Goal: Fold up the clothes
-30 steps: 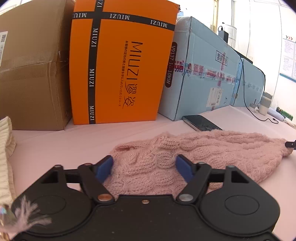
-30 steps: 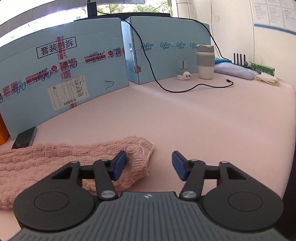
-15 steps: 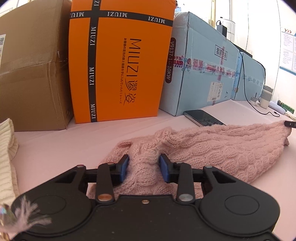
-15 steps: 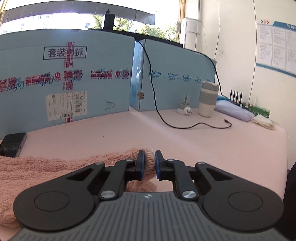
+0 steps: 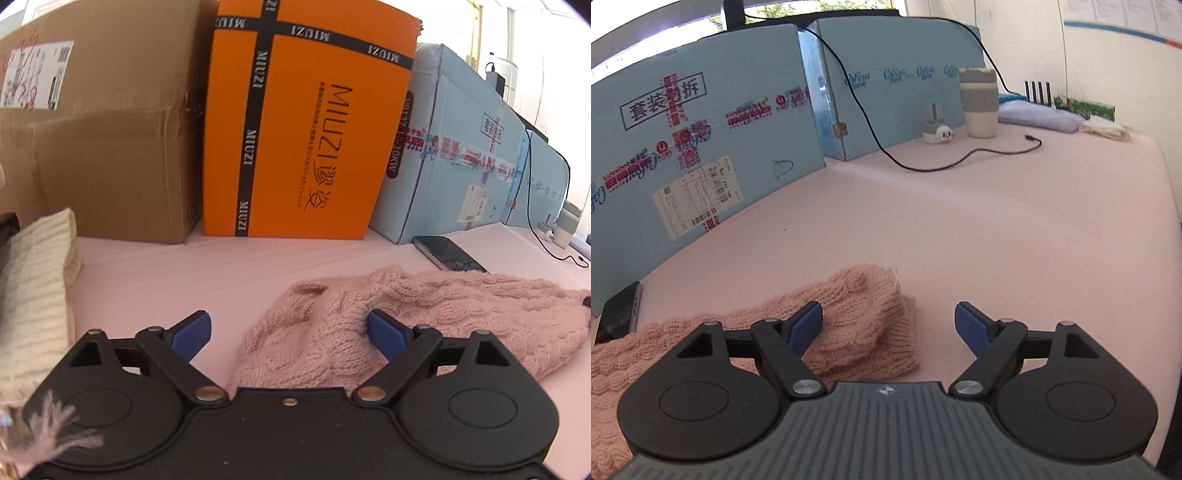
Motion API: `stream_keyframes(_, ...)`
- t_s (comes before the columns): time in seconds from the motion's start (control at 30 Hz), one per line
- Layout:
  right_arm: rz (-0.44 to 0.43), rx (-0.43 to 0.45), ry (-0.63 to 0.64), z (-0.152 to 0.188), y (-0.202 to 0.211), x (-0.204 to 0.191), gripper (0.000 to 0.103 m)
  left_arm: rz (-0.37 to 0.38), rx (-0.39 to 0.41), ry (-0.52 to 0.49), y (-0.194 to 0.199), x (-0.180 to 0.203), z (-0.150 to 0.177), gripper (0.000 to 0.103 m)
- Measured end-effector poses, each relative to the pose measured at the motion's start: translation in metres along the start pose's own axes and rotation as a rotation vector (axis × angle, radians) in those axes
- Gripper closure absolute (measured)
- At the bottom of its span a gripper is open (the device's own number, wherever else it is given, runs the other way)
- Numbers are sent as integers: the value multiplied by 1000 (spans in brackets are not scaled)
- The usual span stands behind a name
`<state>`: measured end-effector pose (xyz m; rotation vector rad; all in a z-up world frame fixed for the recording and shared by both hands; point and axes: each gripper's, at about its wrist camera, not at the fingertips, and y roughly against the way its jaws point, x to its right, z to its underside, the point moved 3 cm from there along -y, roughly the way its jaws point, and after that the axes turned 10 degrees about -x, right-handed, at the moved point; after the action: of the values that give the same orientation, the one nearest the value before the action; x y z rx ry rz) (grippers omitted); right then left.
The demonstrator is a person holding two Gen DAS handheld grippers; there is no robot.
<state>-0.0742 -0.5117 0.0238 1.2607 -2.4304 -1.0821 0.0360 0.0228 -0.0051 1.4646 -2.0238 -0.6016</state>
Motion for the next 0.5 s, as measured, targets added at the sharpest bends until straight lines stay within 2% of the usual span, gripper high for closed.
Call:
stream_keyframes(0.03, 5, -9, -13, 2, -3, -1, 38, 16, -15, 21, -3, -3, 1, 8)
stream_keyframes(0.07, -7, -17, -15, 4, -5, -2, 60, 40, -31, 35, -6, -5, 2, 8)
stream_keyframes(0.13, -65, -25, 9, 4, -2, -7, 82, 93, -57, 39, -8, -4, 4, 11)
stream_keyframes(0.2, -60, -7, 14, 4, 2, -7, 85, 143, -68, 0, -7, 4, 6, 15)
stream_keyframes(0.23, -55, 1, 12, 4, 4, -5, 86, 173, -76, -26, -6, 9, 7, 25)
stream_keyframes(0.27, -49, 6, 2, 4, 6, -1, 87, 197, -83, -52, -5, 15, 8, 31)
stream_keyframes(0.33, 3, 31, -10, 1, 10, 11, 87, 274, -96, -85, -3, 25, 12, 35)
stream_keyframes(0.4, 89, 77, -18, -5, 17, 24, 87, 352, -109, -113, -1, 37, 15, 35)
stream_keyframes(0.47, 172, 142, -26, -12, 26, 32, 87, 387, -125, -138, -2, 50, 19, 33)
stream_keyframes(0.5, 177, 171, -24, -16, 32, 33, 87, 392, -129, -148, -3, 54, 20, 33)
